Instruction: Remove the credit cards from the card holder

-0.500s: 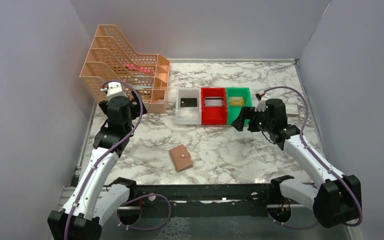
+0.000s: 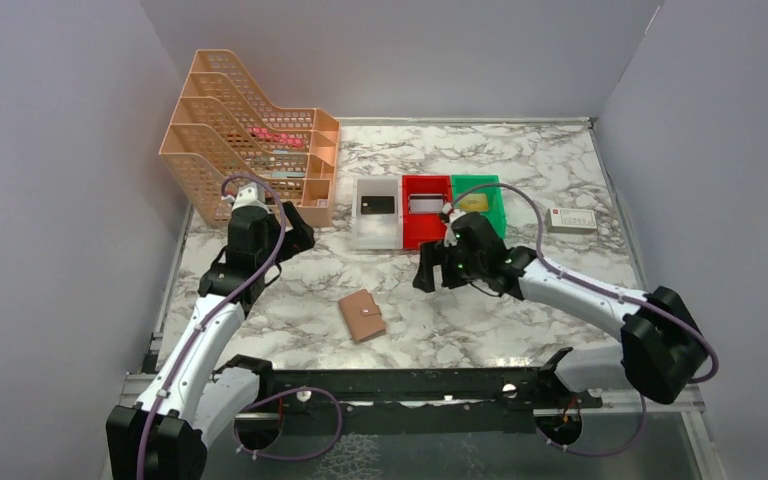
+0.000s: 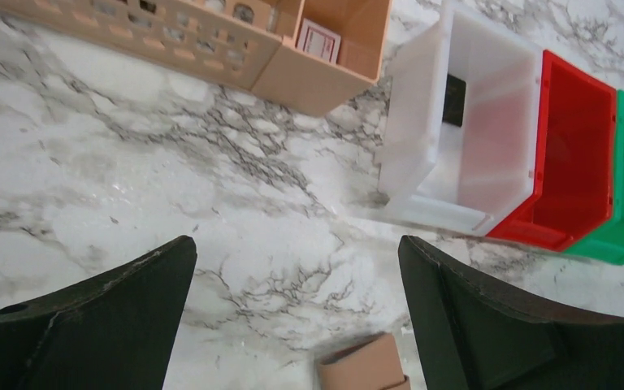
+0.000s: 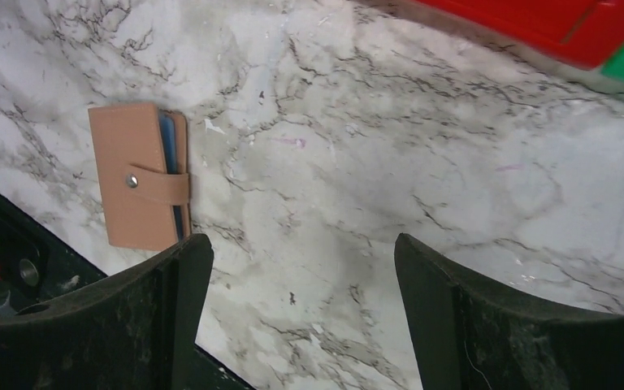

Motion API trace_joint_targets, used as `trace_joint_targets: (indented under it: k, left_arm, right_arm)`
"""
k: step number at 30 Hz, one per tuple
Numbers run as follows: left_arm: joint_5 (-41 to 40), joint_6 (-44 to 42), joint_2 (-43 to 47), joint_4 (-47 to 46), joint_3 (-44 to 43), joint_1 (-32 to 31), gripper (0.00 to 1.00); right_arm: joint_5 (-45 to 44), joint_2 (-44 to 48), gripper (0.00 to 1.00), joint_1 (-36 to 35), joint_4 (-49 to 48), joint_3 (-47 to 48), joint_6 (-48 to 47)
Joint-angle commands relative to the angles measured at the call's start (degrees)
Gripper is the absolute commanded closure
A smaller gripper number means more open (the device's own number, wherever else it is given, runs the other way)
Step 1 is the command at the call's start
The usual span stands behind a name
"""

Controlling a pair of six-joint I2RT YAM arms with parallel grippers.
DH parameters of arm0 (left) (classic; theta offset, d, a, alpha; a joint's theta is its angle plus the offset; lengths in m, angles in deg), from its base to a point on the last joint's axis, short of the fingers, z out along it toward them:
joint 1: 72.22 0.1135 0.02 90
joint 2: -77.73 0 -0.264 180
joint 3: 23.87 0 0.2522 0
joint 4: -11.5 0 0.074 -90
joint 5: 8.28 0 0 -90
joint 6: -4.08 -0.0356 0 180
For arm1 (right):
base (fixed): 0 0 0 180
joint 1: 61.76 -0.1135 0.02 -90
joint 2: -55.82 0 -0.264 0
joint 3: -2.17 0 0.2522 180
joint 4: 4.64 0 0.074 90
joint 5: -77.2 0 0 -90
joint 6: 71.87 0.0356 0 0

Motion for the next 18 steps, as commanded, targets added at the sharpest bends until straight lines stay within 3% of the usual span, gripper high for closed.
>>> trace_joint_targets:
  k: [1,9,18]
  left_arm:
    - [8.4,6.7,0.0,-1.4,3.5,0.5,0.01]
    - [14.6,11.8,1.3,-3.4,10.2,0.6,0.03]
    - [25.4,12.0,-0.8,-6.3,14.6,0.6,0.06]
  right_arm:
    - [-9.7,-6.5,0.15,-5.6,-2.0,4.9,6.9]
    - [-22.2,-20.1,0.16,-8.1,-4.3,13.4,15.8]
    - [-35.1,-28.0,0.16,-7.9,-4.5,19.8,10.3]
